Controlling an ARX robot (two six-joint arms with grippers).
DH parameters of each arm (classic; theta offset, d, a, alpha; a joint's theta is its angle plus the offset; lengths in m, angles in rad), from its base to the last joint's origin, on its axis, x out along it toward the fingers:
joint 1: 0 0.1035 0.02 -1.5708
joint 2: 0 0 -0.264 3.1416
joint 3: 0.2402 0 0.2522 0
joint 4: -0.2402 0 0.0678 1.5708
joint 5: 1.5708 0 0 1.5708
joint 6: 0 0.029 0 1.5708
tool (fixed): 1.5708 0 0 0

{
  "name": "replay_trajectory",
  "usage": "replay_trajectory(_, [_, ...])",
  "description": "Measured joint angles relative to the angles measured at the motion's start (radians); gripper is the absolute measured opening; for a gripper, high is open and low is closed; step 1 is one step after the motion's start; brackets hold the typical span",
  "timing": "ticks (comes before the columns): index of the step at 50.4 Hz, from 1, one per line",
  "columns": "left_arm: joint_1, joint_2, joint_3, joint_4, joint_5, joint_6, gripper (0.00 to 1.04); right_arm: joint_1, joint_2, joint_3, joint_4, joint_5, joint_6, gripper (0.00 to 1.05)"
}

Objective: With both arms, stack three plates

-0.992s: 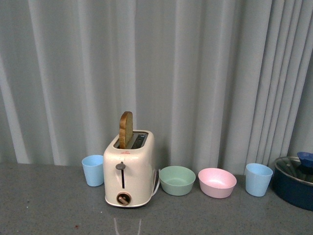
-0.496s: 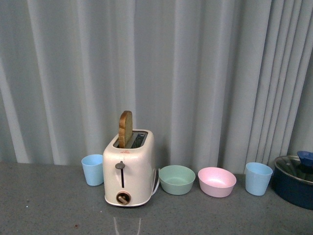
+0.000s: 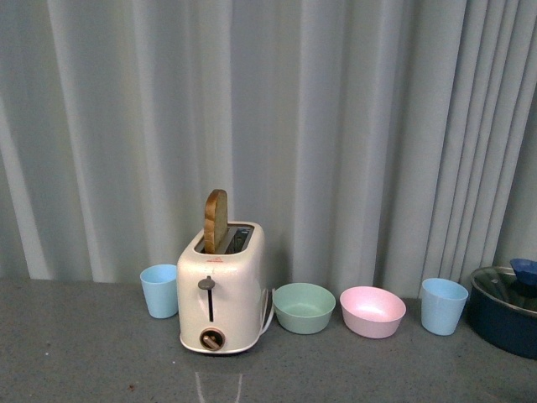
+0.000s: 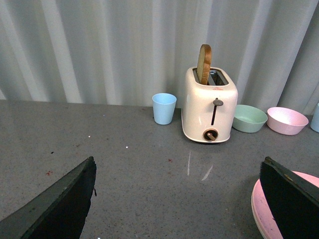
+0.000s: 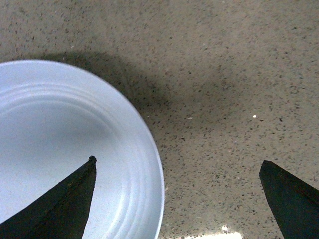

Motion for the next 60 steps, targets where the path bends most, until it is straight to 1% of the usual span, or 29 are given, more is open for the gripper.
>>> replay_trajectory(10, [0.0,0.0,0.0,0.0,0.0,0.0,0.98,0.007,0.05,0.0,0.013,-0.024,-0.021,0.97])
replay_trajectory(20, [0.0,0.0,0.0,0.0,0.0,0.0,0.98,0.014,0.106,-0.025,0.074,-0.064,-0.012,0.97])
replay_trajectory(37, [0.0,0.0,0.0,0.0,0.0,0.0,0.98,0.002,0.212,-0.079,0.165,-0.085,0.017,0.97])
replay_trajectory(39, [0.0,0.0,0.0,0.0,0.0,0.0,0.98,0.0,0.218,-0.082,0.169,-0.086,0.021,0.95])
replay_trajectory(41, [0.0,0.0,0.0,0.0,0.0,0.0,0.98,-0.002,0.222,-0.084,0.173,-0.087,0.023,0.9])
replay_trajectory(47, [0.0,0.0,0.0,0.0,0.0,0.0,0.98,-0.008,0.227,-0.089,0.18,-0.092,0.024,0.74])
replay_trajectory(49, [0.0,0.0,0.0,0.0,0.0,0.0,0.98,-0.012,0.228,-0.09,0.183,-0.093,0.024,0.67])
replay_trajectory(56, [0.0,0.0,0.0,0.0,0.0,0.0,0.98,-0.019,0.229,-0.091,0.185,-0.093,0.028,0.49])
replay_trajectory(60, [0.0,0.0,0.0,0.0,0.0,0.0,0.98,-0.025,0.229,-0.092,0.185,-0.092,0.03,0.37])
